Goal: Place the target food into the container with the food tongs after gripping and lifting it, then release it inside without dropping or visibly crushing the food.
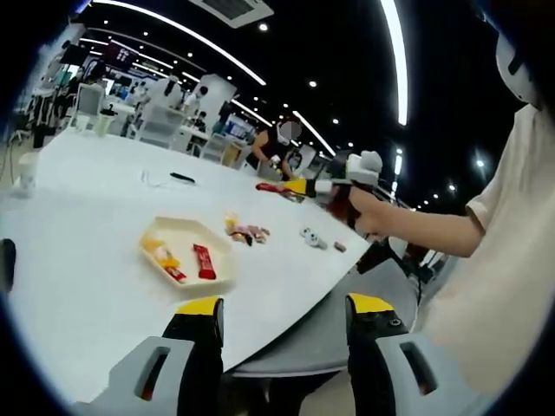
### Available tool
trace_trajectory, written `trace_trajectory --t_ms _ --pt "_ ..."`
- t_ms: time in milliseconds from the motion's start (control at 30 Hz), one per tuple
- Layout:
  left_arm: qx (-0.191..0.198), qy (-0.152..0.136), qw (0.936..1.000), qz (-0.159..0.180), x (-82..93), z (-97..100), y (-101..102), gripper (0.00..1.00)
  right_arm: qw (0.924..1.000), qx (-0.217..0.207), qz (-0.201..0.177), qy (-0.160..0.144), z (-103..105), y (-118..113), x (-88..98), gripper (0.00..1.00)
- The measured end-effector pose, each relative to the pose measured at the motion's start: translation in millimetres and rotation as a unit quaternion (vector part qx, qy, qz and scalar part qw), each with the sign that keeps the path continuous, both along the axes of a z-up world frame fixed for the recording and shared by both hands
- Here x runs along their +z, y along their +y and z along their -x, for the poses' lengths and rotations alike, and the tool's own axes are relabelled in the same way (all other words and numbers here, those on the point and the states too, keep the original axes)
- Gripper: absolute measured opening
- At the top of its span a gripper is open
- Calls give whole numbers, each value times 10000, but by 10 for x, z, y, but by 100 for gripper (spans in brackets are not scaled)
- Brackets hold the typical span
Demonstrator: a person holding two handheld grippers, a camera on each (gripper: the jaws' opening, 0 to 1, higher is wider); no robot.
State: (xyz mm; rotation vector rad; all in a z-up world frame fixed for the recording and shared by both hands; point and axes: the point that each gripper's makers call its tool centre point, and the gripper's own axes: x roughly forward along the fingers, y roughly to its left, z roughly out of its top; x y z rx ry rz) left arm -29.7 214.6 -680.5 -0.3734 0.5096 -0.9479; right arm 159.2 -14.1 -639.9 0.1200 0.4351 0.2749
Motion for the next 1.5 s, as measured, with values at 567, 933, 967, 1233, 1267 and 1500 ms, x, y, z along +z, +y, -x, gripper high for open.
trace_trajectory --t_ms 567,933,967,1233,1267,1500 --pt "78 -2 10000 23 -4 10 61 56 9993 365 -32 -11 -44 368 21 22" --pt "140 24 9999 44 -18 25 109 56 9983 568 -70 -50 -87 576 58 22" --pt "147 20 9999 44 -15 23 114 56 9982 599 -65 -55 -86 604 62 22" --pt "171 17 9998 56 -12 5 123 56 9966 815 -69 -91 -90 773 100 22" --pt "175 20 9998 58 -12 3 123 56 9964 835 -69 -96 -95 789 104 22" --pt "180 23 9998 56 -18 -2 117 56 9956 932 -77 -99 -103 860 107 22"
